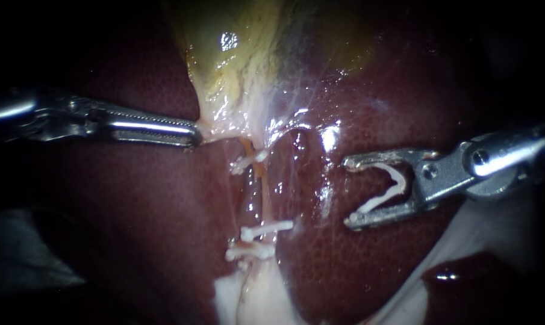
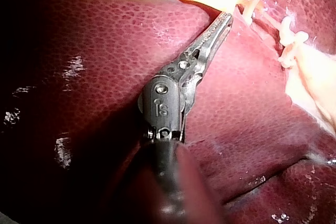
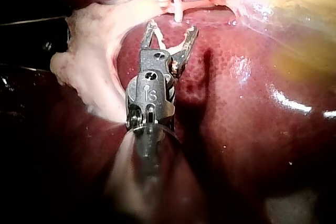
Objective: Clipping second clip right tube
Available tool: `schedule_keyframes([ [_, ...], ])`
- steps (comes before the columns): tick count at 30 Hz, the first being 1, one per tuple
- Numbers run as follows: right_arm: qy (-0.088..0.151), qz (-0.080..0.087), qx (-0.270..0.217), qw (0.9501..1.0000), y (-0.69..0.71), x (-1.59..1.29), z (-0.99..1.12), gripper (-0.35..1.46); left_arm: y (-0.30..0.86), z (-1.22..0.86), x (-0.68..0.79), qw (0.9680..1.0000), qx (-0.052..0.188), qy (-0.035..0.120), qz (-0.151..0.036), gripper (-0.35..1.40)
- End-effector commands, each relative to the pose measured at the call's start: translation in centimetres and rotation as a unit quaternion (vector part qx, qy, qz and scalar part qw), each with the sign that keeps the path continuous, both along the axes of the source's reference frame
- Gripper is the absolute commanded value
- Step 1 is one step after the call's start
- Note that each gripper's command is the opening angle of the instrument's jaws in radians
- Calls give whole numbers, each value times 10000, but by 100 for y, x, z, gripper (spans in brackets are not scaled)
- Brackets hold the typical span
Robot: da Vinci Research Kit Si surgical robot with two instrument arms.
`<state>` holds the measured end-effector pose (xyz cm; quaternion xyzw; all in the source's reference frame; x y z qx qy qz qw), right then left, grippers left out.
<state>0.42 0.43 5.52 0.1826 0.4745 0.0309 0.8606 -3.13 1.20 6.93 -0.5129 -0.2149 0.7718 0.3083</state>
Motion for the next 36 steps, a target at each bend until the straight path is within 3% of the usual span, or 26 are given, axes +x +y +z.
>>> schedule_keyframes([
  [1,1,1,1,10000,0,0,0,50,2,-5,3,10000,10,-4,4,-35],
  [7,-1,3,1,10000,0,1,0,50,18,-40,23,9999,81,-49,-40,-35],
  [15,-16,0,1,10000,0,4,1,50,30,-86,49,9996,-176,-119,-175,-35],
  [21,-7,40,-7,10000,1,14,4,50,27,-88,45,9996,-210,-104,-181,-35],
  [24,19,173,173,9997,-1,24,11,50,27,-88,45,9996,-211,-104,-181,-35],
  [27,99,305,433,9985,-3,36,22,50,27,-88,45,9996,-211,-104,-181,-35],
  [31,231,263,803,9962,-8,53,40,50,27,-88,45,9996,-212,-103,-182,-35],
  [36,227,347,1119,9929,-14,76,65,50,26,-87,45,9995,-214,-101,-184,-35],
])
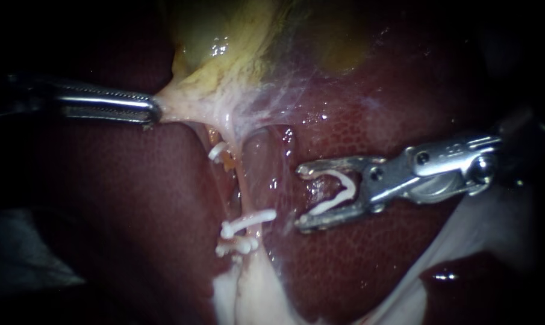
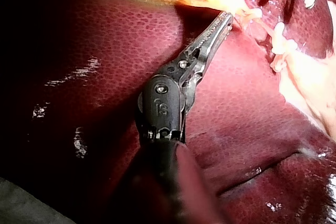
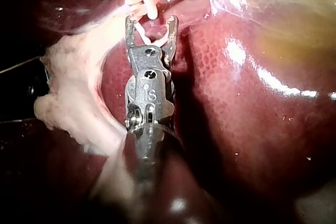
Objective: Clipping second clip right tube
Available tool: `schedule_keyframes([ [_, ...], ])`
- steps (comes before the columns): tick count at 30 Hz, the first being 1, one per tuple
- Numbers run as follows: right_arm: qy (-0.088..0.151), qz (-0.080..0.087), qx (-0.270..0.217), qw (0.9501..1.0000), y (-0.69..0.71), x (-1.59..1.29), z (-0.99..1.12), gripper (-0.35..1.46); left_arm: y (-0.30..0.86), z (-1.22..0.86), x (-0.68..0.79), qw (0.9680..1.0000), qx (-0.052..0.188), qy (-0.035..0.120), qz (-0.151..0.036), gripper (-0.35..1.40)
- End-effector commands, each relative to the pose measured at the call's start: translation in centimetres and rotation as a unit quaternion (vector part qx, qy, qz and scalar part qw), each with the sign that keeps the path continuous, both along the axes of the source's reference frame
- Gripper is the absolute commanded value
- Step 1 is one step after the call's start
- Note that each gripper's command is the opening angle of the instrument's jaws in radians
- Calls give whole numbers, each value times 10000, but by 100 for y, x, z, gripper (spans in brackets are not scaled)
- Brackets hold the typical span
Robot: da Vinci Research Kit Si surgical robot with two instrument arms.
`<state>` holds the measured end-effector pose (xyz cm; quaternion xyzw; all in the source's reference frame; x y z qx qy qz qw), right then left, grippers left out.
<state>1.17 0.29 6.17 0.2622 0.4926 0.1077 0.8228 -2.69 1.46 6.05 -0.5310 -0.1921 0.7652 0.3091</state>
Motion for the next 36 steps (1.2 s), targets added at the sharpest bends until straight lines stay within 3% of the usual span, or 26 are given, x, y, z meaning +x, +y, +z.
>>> schedule_keyframes([
  [1,25,41,62,10000,0,4,4,50,0,0,0,10000,-1,1,-2,-35],
  [9,96,180,458,9987,0,38,29,50,-1,1,-1,10000,-4,4,-4,-35],
  [18,458,285,1081,9927,-5,66,42,50,-1,1,-2,10000,-5,6,-7,-35],
  [24,704,249,1516,9856,-11,81,48,50,-1,0,-2,10000,-5,6,-8,-35],
  [31,1184,209,2205,9680,-18,84,45,50,-1,1,-2,10000,-5,7,-9,-35],
  [36,1262,171,2316,9644,-21,86,41,50,-1,0,-2,10000,-5,7,-9,-35],
])
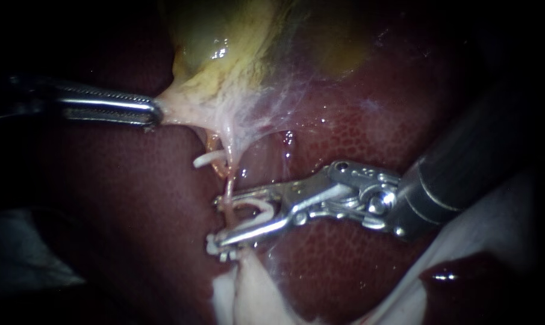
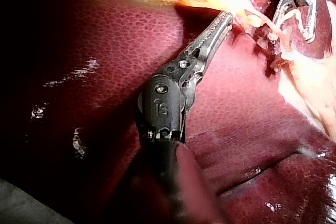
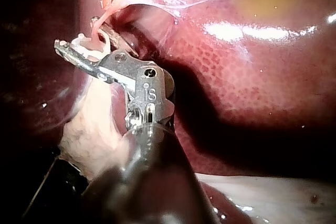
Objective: Clipping second clip right tube
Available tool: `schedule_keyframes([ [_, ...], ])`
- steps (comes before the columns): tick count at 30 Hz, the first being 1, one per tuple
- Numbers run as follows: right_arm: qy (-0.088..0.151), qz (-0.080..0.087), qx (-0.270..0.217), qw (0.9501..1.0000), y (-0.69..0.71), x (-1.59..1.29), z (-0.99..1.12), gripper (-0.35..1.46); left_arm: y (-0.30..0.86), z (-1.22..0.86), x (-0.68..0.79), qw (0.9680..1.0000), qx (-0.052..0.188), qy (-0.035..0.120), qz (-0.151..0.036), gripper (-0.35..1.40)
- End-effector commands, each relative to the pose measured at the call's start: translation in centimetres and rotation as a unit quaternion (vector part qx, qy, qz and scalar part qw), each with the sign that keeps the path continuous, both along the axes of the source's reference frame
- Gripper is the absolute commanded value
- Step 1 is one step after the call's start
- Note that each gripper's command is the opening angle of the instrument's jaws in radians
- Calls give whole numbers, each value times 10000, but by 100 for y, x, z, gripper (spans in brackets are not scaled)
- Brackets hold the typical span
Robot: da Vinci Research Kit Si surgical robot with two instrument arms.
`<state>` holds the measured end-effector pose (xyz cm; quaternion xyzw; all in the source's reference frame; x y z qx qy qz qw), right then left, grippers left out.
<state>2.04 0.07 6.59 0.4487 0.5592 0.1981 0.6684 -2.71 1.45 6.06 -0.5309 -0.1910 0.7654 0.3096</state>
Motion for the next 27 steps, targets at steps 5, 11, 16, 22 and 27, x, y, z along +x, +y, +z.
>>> schedule_keyframes([
  [5,-8,-2,1,10000,0,1,-2,50,0,0,0,10000,1,1,-1,-35],
  [11,-32,-5,34,10000,-5,4,4,49,0,0,-1,10000,-1,4,-3,-35],
  [16,-20,10,69,10000,-11,12,12,49,0,1,-2,10000,-1,5,-5,-35],
  [22,-3,21,101,9999,-12,12,12,48,0,1,-2,10000,-1,5,-5,-35],
  [27,0,18,105,9999,-12,10,10,44,0,1,-2,10000,-1,5,-5,-35],
])
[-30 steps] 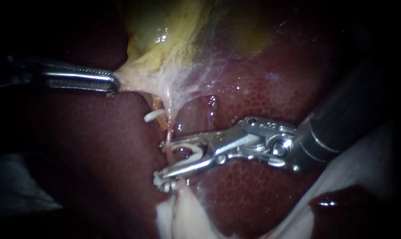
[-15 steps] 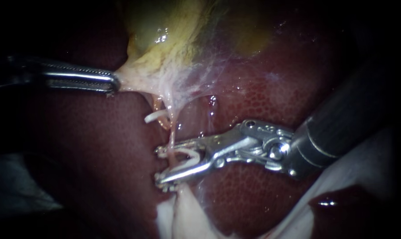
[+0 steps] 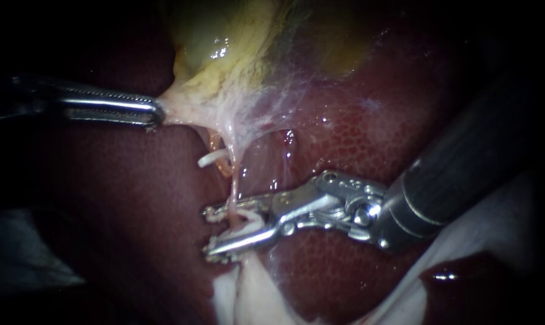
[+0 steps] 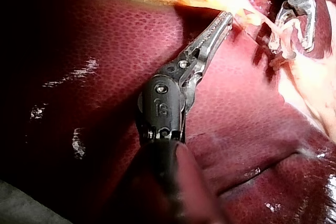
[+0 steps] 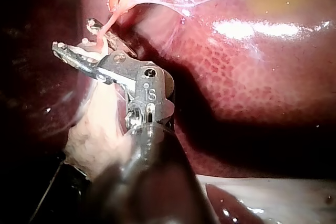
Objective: Clipping second clip right tube
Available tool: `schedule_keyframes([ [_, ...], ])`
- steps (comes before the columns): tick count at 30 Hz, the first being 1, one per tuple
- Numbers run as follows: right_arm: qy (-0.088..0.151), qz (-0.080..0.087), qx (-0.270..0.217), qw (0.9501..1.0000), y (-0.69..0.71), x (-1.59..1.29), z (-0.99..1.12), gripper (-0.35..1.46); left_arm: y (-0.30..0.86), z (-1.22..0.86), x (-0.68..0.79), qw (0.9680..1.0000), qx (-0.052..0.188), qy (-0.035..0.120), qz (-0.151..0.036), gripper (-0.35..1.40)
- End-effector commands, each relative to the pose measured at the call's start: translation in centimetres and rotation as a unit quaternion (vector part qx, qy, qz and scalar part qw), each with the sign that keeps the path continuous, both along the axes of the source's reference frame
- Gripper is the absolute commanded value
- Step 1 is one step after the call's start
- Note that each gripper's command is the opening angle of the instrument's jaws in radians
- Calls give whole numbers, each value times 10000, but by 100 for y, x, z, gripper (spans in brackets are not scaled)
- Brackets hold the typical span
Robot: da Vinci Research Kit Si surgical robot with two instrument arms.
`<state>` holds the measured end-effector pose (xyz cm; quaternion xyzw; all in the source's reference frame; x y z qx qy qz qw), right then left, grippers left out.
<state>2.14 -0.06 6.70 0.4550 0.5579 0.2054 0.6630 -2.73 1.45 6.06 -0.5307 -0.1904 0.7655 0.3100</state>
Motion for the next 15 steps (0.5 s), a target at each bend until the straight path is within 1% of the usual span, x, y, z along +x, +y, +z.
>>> schedule_keyframes([
  [1,-1,-1,-3,10000,1,-1,-1,44,0,0,0,10000,0,0,0,-35],
  [7,9,-7,15,10000,4,-7,-6,31,0,0,0,10000,0,0,0,-35],
  [9,3,-9,48,10000,5,-8,-7,24,0,0,0,10000,0,-1,1,-35],
  [13,-39,-13,192,9998,5,-12,-9,3,0,0,0,10000,0,-1,1,-35],
  [15,-86,-11,331,9994,5,-12,-8,-2,0,0,0,10000,0,-1,1,-35],
])
